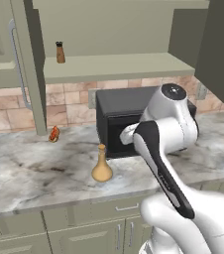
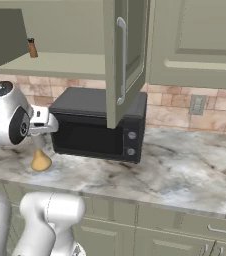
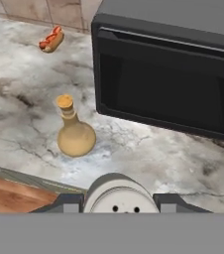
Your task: Pick the shaker and oil and vinegar bottle from the counter and place them in the cabinet.
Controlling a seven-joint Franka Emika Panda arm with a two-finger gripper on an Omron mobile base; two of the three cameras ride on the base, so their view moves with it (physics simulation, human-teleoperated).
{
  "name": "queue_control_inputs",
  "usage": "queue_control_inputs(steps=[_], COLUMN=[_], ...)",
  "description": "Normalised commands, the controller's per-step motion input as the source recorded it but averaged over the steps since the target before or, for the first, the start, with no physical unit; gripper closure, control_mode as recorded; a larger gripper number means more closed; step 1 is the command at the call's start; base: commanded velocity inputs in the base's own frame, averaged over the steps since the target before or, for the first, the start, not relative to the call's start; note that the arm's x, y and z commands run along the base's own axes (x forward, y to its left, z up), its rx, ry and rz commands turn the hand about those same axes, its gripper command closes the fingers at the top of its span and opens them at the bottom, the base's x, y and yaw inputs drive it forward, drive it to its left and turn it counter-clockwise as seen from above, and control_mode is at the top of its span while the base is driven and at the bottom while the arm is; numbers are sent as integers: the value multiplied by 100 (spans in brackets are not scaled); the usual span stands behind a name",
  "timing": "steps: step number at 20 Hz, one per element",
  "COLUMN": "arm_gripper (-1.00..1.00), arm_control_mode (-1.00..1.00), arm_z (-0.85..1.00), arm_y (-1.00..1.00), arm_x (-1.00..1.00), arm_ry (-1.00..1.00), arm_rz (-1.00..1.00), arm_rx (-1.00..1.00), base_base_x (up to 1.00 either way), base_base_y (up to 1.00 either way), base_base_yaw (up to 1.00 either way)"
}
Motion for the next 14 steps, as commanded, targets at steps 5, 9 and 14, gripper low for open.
queue_control_inputs(steps=[5, 9, 14], arm_gripper=[100, 100, 100], arm_control_mode=[-100, -100, -100], arm_z=[78, 55, 45], arm_y=[0, 0, 0], arm_x=[-2, -2, 0], arm_ry=[-3, -11, -20], arm_rz=[0, 0, 0], arm_rx=[0, -1, -2], base_base_x=[0, 0, 0], base_base_y=[0, 0, 0], base_base_yaw=[0, 0, 0])
